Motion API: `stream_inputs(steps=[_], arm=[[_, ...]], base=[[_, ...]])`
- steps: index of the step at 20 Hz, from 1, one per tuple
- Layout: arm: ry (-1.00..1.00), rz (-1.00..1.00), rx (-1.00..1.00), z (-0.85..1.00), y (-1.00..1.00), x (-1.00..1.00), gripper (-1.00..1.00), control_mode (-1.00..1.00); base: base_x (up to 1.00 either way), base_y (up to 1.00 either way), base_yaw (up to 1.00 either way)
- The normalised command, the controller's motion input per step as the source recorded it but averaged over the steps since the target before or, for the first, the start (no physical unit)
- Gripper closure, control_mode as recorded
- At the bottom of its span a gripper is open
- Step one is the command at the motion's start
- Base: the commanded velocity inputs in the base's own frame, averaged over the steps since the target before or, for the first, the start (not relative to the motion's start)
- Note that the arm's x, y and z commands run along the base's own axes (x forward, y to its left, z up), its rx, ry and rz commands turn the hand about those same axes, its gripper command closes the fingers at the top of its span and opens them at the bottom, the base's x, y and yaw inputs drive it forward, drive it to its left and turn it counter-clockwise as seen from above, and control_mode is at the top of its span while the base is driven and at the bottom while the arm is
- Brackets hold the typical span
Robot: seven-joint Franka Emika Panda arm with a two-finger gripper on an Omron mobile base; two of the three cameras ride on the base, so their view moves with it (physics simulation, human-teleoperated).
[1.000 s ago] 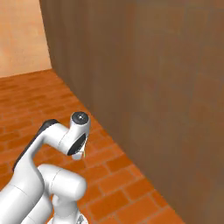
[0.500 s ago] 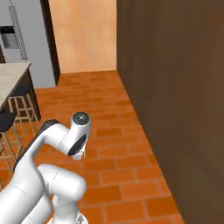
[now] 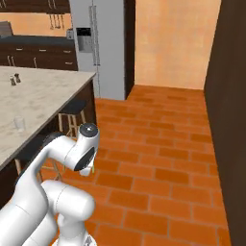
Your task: Take a straw from the drawer in front and place it inside the glass cup on the dining counter.
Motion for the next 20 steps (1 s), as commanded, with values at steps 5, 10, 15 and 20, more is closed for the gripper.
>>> stream_inputs(steps=[5,10,15,20], arm=[[0.00,0.00,0.00,0.00,0.00,0.00,1.00,1.00],[0.00,0.00,0.00,0.00,0.00,0.00,1.00,1.00],[0.00,0.00,0.00,0.00,0.00,0.00,1.00,1.00],[0.00,0.00,0.00,0.00,0.00,0.00,1.00,1.00]], base=[[0.59,0.00,0.62],[0.28,0.00,0.61],[0.29,-0.01,0.60],[0.55,-0.11,0.57]])
